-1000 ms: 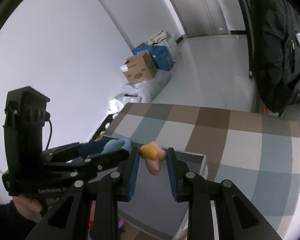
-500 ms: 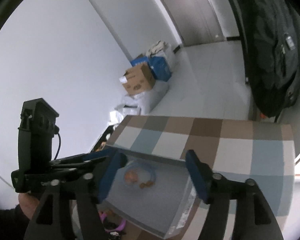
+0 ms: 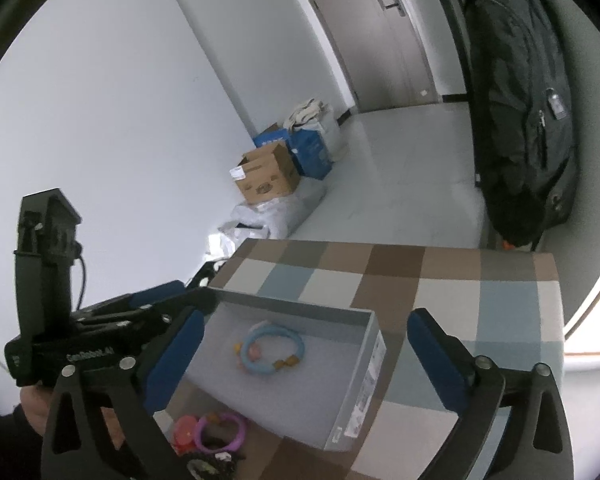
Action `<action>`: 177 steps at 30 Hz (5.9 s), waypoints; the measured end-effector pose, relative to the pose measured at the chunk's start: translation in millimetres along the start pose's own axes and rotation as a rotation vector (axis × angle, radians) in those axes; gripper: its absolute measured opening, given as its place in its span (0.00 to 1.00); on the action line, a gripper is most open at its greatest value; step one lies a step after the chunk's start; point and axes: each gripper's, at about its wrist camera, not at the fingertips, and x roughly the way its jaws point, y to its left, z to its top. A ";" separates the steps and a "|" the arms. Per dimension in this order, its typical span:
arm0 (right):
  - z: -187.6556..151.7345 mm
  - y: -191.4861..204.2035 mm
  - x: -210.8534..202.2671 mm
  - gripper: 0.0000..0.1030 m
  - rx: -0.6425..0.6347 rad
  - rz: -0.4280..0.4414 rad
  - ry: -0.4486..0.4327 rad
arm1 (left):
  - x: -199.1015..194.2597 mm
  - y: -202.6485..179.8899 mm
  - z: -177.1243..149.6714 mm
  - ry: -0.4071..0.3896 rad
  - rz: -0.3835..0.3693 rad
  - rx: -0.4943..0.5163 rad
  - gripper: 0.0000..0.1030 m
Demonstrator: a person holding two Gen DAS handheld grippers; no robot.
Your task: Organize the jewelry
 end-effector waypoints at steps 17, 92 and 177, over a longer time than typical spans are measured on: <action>-38.1 30.1 -46.7 1.00 -0.083 -0.027 -0.083 | -52.9 1.1 -25.7 -0.108 0.127 -0.035 0.80; -102.6 42.1 -58.6 1.00 -0.033 -0.025 0.084 | -49.4 19.5 -119.3 0.230 -0.024 -0.066 0.11; 13.9 41.5 -24.3 0.41 -0.101 -0.012 0.033 | -32.4 -16.8 -3.8 -0.018 -0.131 -0.083 0.11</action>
